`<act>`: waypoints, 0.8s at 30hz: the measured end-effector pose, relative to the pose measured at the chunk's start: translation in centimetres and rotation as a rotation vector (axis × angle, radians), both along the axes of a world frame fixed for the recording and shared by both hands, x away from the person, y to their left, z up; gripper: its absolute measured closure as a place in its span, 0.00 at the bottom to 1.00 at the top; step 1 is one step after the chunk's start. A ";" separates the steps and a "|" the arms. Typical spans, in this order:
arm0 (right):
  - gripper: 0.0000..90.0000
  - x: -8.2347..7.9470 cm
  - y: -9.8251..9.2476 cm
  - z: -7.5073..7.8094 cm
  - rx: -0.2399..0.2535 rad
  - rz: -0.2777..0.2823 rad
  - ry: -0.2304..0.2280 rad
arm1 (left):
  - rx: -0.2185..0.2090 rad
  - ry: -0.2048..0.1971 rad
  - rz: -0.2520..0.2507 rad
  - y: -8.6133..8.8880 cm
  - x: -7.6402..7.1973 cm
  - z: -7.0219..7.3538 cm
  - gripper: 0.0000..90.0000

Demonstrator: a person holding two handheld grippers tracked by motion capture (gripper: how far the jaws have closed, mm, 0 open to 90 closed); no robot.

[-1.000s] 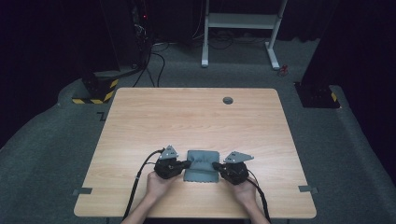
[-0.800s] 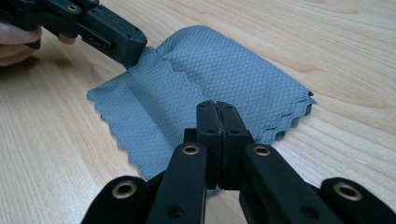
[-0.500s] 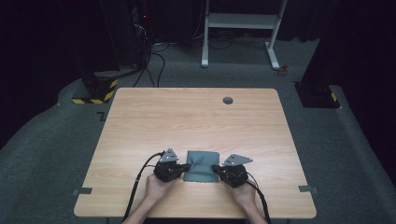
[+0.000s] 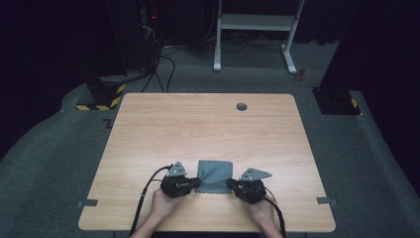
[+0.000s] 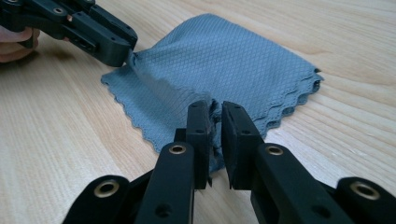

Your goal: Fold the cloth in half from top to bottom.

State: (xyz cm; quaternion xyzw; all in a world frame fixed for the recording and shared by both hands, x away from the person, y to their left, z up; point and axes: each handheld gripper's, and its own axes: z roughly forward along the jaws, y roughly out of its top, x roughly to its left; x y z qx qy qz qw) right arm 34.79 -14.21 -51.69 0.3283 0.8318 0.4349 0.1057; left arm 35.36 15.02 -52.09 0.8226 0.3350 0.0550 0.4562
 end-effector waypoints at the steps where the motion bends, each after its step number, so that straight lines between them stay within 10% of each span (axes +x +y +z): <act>1: 0.90 0.0 -0.2 0.1 0.011 -0.002 -0.002 | -0.024 0.005 0.006 0.3 -0.2 0.3 0.85; 7: 0.90 -0.4 -0.9 1.0 0.065 -0.015 -0.009 | -0.049 -0.043 0.019 0.5 -0.8 1.8 0.80; 24: 0.84 -0.1 1.6 -0.2 -0.062 -0.018 -0.002 | 0.118 -0.051 0.010 -2.2 -0.4 0.5 0.79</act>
